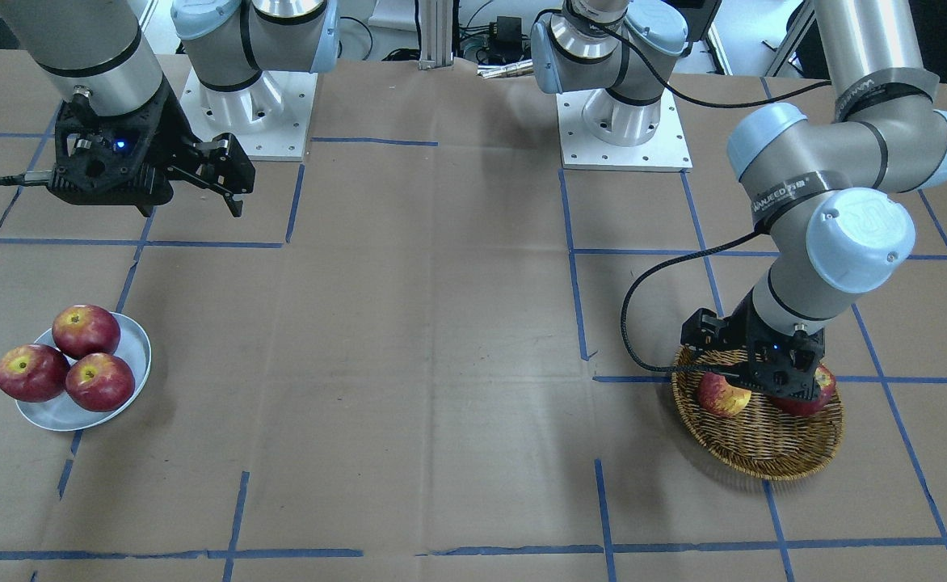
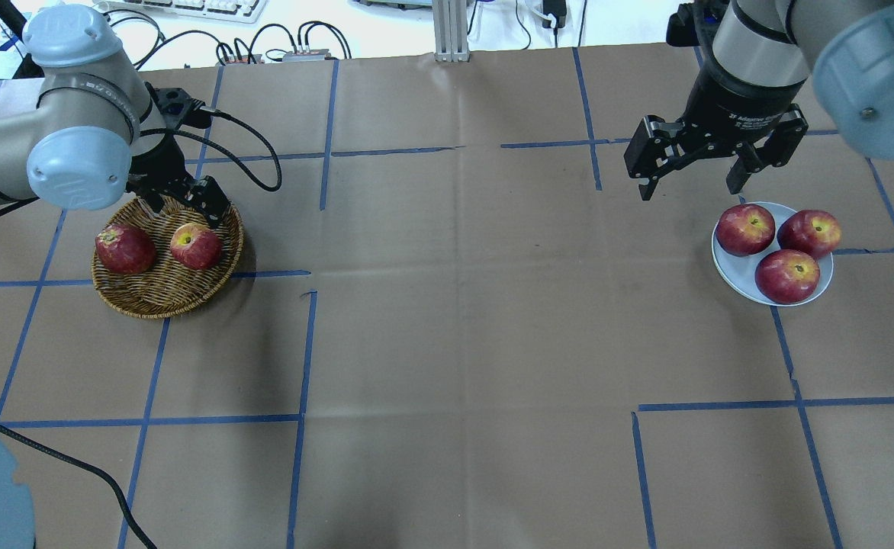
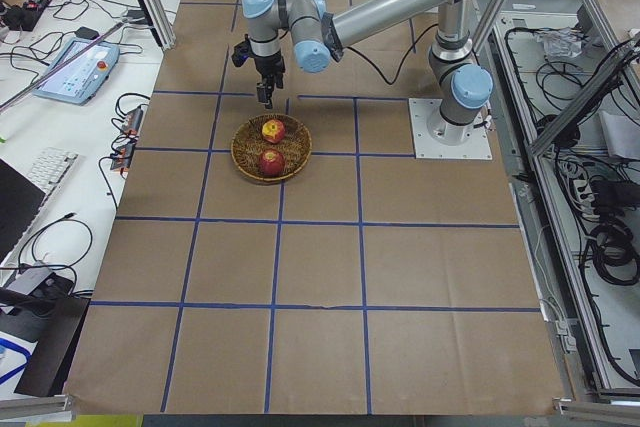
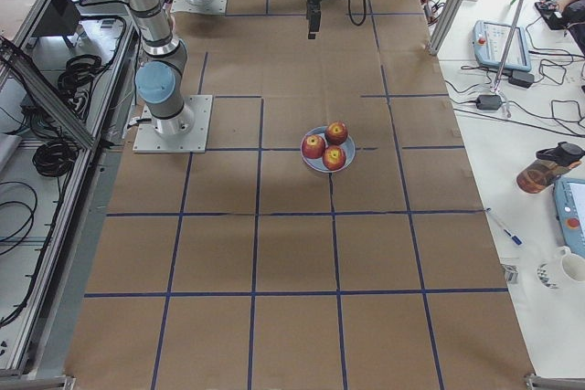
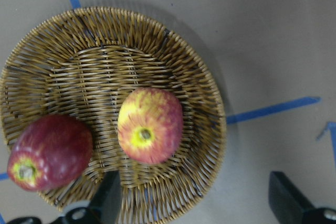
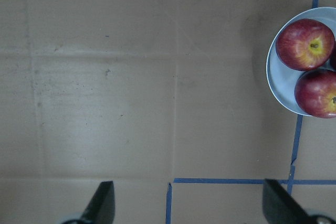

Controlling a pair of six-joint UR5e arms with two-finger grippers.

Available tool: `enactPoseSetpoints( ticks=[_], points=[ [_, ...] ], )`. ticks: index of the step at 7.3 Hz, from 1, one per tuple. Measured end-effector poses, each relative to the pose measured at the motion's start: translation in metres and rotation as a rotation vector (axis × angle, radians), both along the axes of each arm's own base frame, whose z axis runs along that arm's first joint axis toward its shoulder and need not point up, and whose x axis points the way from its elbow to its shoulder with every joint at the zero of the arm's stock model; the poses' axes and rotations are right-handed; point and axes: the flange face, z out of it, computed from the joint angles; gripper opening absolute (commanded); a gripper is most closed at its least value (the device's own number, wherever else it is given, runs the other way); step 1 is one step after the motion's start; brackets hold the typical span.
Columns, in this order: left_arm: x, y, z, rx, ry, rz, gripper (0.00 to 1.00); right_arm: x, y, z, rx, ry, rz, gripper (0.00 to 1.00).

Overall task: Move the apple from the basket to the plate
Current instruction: 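Lower the left gripper into the basket and grasp the yellow-red apple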

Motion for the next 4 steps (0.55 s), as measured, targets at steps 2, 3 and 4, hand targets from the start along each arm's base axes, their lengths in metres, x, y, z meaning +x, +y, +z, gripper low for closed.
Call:
enactPoseSetpoints(
  ticks=[2, 3, 4],
  points=[
    [0.022, -0.007, -0.017, -0.012, 0.062, -0.008, 0.99, 0.0, 0.0, 0.0, 0.0, 0.0, -0.001, 1.0],
    [0.027, -0.013, -0.033, -0.014, 0.075, -0.014, 0.99, -0.001, 0.0, 0.0, 0.001, 0.0, -0.002, 1.0],
    [0.031, -0.02, -0.051, -0.024, 0.078, -0.016, 0.99, -0.001, 0.0, 0.0, 0.001, 0.0, -0.002, 1.0]
  ],
)
